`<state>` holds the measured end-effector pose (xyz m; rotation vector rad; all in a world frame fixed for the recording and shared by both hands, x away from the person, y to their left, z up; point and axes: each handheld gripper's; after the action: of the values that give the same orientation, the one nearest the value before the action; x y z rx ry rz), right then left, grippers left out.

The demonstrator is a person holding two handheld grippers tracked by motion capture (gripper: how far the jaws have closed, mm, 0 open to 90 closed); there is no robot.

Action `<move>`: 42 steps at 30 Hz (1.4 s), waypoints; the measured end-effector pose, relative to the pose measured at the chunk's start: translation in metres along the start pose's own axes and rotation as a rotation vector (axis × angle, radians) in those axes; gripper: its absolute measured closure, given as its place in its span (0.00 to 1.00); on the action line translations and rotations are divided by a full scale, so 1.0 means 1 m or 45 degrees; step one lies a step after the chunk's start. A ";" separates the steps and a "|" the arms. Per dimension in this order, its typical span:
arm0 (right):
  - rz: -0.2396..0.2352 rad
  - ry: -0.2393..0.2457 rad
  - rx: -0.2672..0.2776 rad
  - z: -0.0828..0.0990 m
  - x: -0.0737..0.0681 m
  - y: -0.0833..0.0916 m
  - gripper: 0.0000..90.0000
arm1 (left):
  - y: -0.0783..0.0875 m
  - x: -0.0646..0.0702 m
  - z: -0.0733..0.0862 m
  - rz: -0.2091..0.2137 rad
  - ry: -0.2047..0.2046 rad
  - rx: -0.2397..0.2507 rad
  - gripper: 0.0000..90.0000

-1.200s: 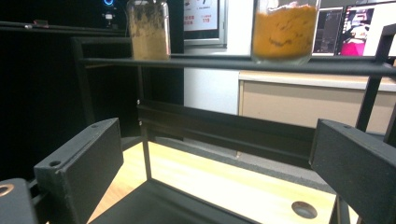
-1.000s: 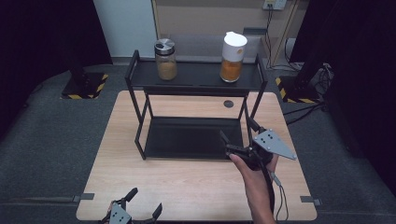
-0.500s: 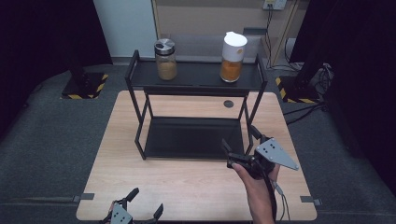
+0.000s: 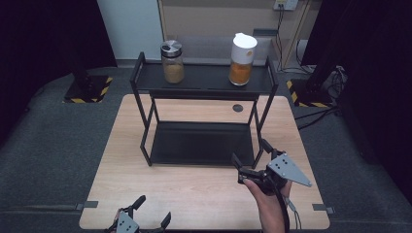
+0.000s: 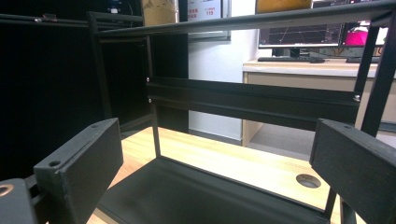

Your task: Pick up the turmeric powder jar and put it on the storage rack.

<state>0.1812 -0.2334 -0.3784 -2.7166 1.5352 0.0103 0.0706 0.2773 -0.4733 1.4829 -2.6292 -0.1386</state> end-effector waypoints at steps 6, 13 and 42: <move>0.001 -0.007 0.007 0.006 0.001 0.005 0.03 | 0.000 0.000 0.000 -0.002 -0.001 0.001 0.02; 0.004 -0.005 0.009 0.011 0.002 0.010 0.03 | -0.001 0.000 0.000 0.006 -0.004 -0.003 0.02; 0.002 -0.034 0.007 0.044 0.007 0.028 0.02 | -0.004 -0.001 -0.003 0.007 -0.018 0.000 0.02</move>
<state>0.1611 -0.2528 -0.4231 -2.6994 1.5280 0.0420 0.0745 0.2759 -0.4709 1.4802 -2.6434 -0.1493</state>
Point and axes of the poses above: each handheld gripper's, and its own axes: y roughly backward along the jaws, z roughly out of its underside, x roughly to its right, and after that the axes turned 1 degree about z, right-handed
